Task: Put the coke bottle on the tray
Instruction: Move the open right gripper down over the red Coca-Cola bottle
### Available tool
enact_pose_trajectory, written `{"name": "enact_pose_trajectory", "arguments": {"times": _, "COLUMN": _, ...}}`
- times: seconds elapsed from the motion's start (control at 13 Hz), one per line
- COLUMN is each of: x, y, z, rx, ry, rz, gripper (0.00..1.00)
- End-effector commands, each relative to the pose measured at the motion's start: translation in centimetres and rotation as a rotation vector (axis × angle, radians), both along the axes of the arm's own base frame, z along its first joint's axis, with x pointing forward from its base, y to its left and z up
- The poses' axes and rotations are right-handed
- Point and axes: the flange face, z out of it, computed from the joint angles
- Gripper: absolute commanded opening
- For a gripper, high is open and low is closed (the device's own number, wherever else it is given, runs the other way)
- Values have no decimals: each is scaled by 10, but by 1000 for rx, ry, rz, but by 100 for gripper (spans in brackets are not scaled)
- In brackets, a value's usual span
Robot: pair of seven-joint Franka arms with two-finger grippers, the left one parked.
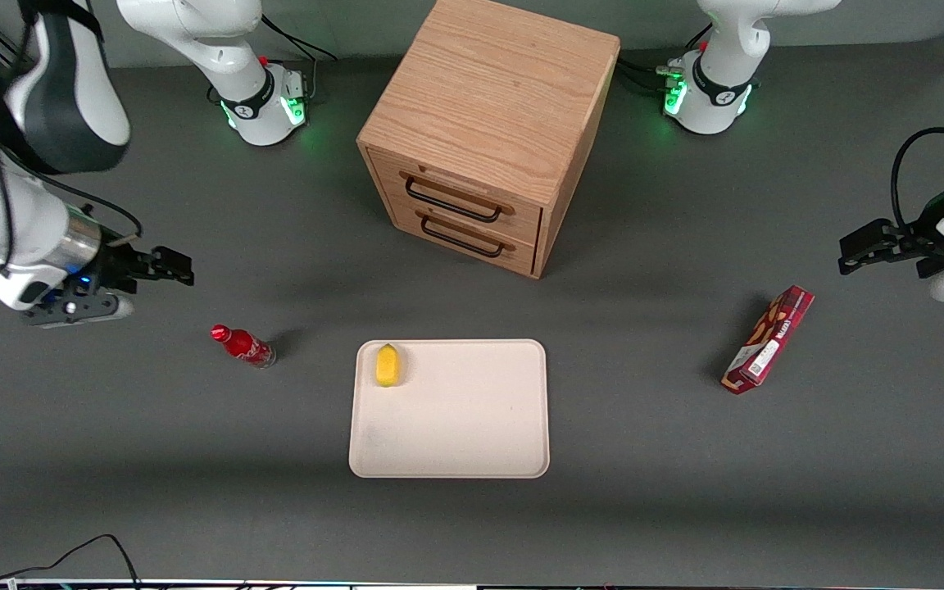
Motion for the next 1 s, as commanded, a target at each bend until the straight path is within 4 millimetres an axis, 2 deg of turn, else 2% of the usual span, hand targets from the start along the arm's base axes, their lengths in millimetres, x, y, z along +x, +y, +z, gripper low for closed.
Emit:
{"name": "enact_pose_trajectory", "arguments": {"times": 0.0, "x": -30, "y": -5, "z": -47, "rx": -18, "ry": -59, "rz": 66, "gripper": 100}}
{"name": "enact_pose_trajectory", "arguments": {"times": 0.38, "x": -13, "y": -4, "z": -100, "rx": -20, "ry": -125, "rz": 85, "gripper": 97}}
{"name": "enact_pose_trajectory", "arguments": {"times": 0.77, "x": 5, "y": 4, "z": -128, "rx": -4, "ry": -187, "rz": 45, "gripper": 94}}
{"name": "enact_pose_trajectory", "arguments": {"times": 0.92, "x": 9, "y": 5, "z": -130, "rx": -4, "ry": -190, "rz": 42, "gripper": 88}}
